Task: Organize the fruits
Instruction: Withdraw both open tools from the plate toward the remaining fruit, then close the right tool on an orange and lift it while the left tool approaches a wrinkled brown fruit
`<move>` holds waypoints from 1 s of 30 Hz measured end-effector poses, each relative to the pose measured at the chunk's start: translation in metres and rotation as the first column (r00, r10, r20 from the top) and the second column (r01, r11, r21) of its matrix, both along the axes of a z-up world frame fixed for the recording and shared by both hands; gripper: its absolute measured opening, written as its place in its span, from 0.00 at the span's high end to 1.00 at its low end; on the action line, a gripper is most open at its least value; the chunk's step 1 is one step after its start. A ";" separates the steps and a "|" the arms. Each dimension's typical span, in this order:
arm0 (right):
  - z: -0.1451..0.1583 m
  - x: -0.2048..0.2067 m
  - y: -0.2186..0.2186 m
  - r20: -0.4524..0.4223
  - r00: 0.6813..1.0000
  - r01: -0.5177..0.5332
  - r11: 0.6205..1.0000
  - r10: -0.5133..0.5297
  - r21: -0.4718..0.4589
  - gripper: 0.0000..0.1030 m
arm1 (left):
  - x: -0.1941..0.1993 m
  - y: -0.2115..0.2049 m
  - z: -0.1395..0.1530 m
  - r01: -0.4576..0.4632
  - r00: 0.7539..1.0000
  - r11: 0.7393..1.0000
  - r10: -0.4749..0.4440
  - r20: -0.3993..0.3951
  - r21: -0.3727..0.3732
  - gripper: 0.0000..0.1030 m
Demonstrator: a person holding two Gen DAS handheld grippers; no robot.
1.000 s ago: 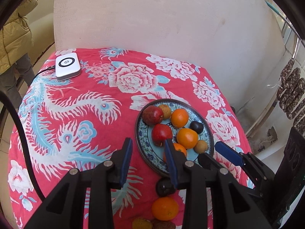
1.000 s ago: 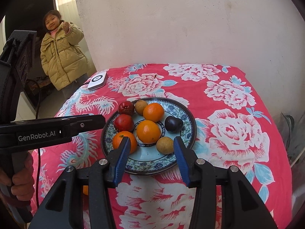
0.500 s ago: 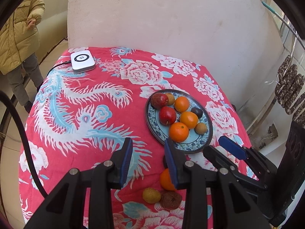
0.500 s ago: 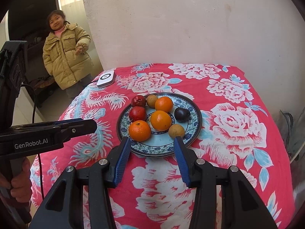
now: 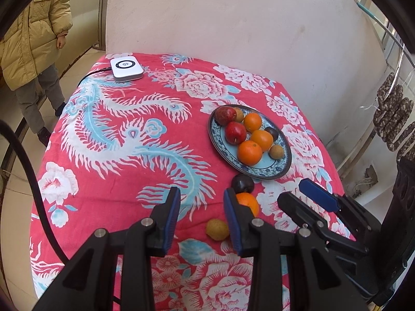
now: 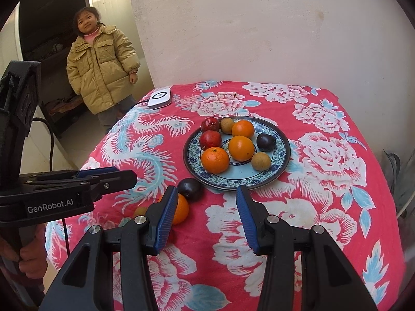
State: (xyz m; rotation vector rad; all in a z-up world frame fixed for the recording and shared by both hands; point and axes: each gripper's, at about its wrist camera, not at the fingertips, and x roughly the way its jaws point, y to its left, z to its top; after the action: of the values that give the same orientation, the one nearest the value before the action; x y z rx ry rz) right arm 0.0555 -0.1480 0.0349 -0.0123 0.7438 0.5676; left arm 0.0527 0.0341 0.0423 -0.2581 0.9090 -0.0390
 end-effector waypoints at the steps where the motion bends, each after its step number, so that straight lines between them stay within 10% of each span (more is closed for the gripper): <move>1: 0.000 -0.002 0.000 -0.001 1.000 -0.001 1.000 0.001 0.000 0.54 | -0.002 0.001 0.000 -0.002 1.000 1.000 0.002 -0.001 -0.001 0.65; 30: -0.020 0.006 0.032 -0.151 0.988 -0.045 0.999 0.041 -0.024 0.54 | -0.019 0.008 -0.016 -0.014 0.999 1.000 0.014 -0.031 0.003 0.65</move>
State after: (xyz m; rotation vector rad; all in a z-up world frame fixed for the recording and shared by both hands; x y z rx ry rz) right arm 0.0619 -0.1163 0.0144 -0.0114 0.9000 0.6043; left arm 0.0333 0.0419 0.0258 -0.2632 0.9374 -0.0206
